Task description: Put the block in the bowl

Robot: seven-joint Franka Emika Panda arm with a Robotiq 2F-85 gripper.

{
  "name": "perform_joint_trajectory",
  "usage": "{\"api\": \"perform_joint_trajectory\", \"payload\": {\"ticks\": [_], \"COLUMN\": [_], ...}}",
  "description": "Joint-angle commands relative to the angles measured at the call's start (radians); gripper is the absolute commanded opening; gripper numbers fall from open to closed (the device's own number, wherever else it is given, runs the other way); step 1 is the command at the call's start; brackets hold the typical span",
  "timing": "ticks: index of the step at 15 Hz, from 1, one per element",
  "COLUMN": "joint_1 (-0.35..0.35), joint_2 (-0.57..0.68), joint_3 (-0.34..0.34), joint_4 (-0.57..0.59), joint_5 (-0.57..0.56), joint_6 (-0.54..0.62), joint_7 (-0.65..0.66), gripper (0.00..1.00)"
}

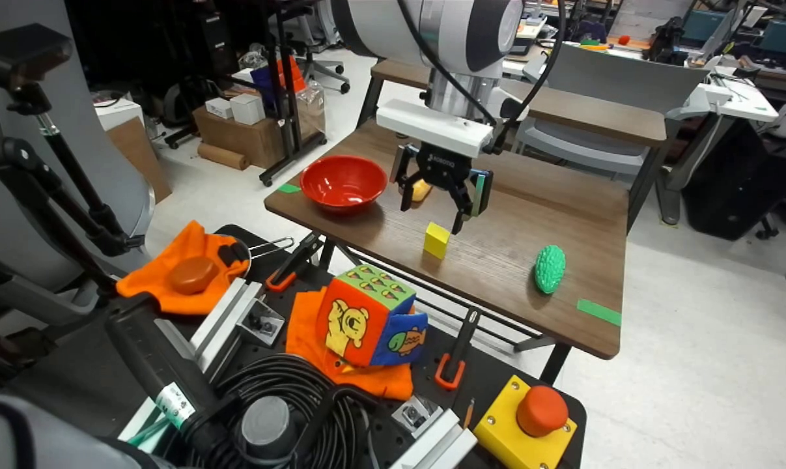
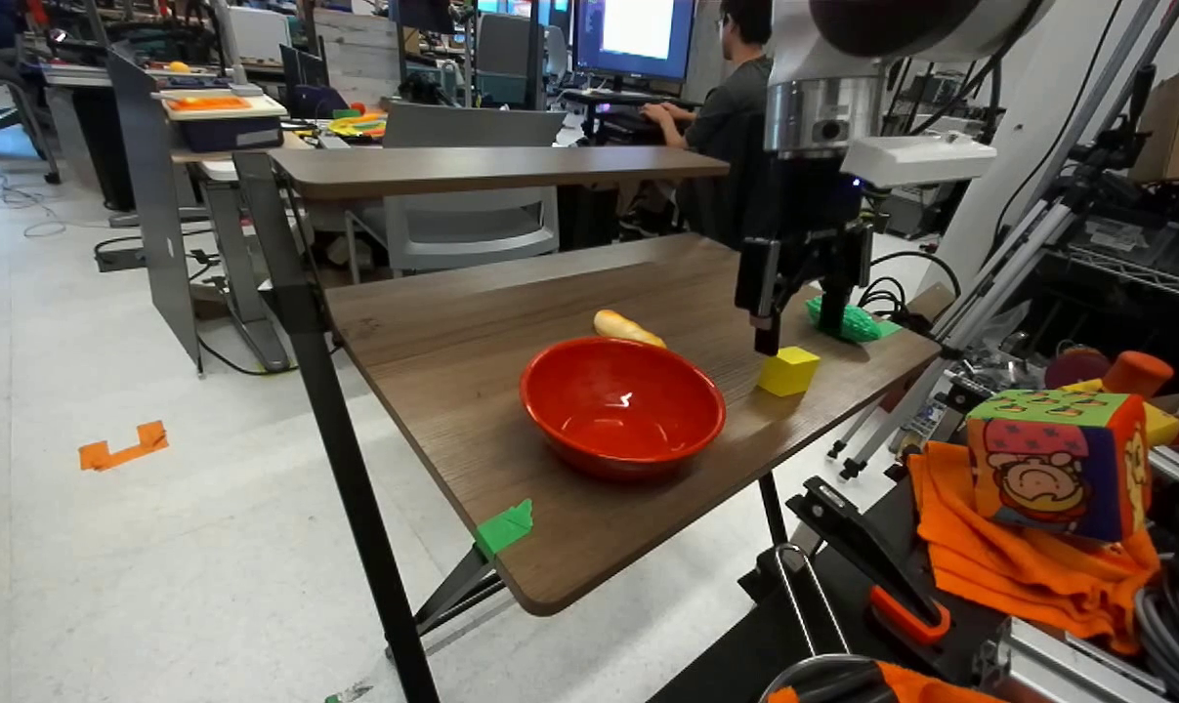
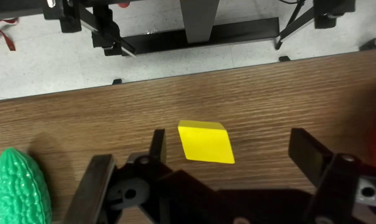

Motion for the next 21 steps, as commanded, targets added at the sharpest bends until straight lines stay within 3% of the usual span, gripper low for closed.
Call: {"api": "perform_joint_trajectory", "payload": {"ticks": [1,6,7,9,15,18,21], "joint_1": [0.042,0.061,0.063,0.069,0.074,0.080,0.102], "joint_2": [0.133,0.238,0.250,0.266,0.250,0.194,0.101], "joint_3": [-0.036,-0.037,-0.035,-0.035,-0.029,-0.007,0.032], "joint_4": [0.154,0.285,0.302,0.333,0.358,0.321,0.236], "joint_5": [-0.075,-0.077,-0.075,-0.072,-0.068,-0.063,-0.061], "joint_6": [-0.097,-0.243,-0.264,-0.318,-0.430,-0.471,-0.416], "joint_7": [0.080,0.104,0.107,0.115,0.132,0.113,0.098], "gripper": [1.00,1.00,0.75,0.65,0.18,0.17,0.17]}}
